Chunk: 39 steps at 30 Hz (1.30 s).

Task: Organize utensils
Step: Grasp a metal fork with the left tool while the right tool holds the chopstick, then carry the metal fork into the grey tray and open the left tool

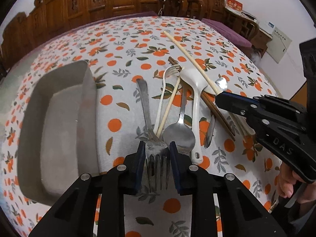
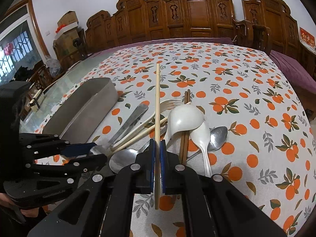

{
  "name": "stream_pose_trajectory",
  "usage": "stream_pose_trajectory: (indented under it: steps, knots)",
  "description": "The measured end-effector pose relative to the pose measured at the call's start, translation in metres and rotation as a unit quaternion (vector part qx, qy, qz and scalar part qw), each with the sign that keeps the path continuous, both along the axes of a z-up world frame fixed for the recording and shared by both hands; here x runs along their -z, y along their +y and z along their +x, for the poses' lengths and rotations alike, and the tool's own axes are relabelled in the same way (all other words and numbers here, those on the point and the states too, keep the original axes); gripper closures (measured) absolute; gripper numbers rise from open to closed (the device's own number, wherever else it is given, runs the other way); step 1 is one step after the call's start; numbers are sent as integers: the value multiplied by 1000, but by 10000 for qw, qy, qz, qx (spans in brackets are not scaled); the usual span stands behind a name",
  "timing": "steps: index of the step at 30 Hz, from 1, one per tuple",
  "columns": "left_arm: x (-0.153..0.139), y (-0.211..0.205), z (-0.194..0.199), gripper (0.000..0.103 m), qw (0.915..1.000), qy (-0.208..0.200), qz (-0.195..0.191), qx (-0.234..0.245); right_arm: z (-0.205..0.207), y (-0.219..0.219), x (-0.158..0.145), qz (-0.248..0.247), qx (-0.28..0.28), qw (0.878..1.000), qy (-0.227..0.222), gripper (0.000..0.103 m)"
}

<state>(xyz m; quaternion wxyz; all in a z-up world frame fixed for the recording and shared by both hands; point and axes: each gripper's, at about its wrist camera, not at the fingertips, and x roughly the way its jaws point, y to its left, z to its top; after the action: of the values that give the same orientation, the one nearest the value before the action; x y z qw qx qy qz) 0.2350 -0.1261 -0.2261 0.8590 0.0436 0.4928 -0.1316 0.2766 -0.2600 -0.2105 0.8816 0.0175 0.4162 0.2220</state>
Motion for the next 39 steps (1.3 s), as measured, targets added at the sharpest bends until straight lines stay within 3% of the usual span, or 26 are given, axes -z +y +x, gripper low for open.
stream_pose_trajectory:
  steps: [1,3,4,15,26,39]
  knots:
    - [-2,-1,-3,80,10000,-74,41,47,0,1,0,-12,-7,10000,-2,97]
    - [-3,-3,-5,99,9998,-116,137,128,0,2,1,-47,-14,10000,0,97]
    - [-4,-4,-6,100,9997,-137,187,117,-1,3,1,-61,-15,10000,-4,97]
    - [-10,4,-6,101,9999,-135,-11,107,0,3,1,-24,-23,10000,2,97]
    - [-45,26,-17,101,9984,-521,-187,75,-8,12,-15,297,-62,9995,-108,97]
    - [-76,78,-17,101,9963,-810,-271,13,-19,43,-35,182,-9,9996,-206,97]
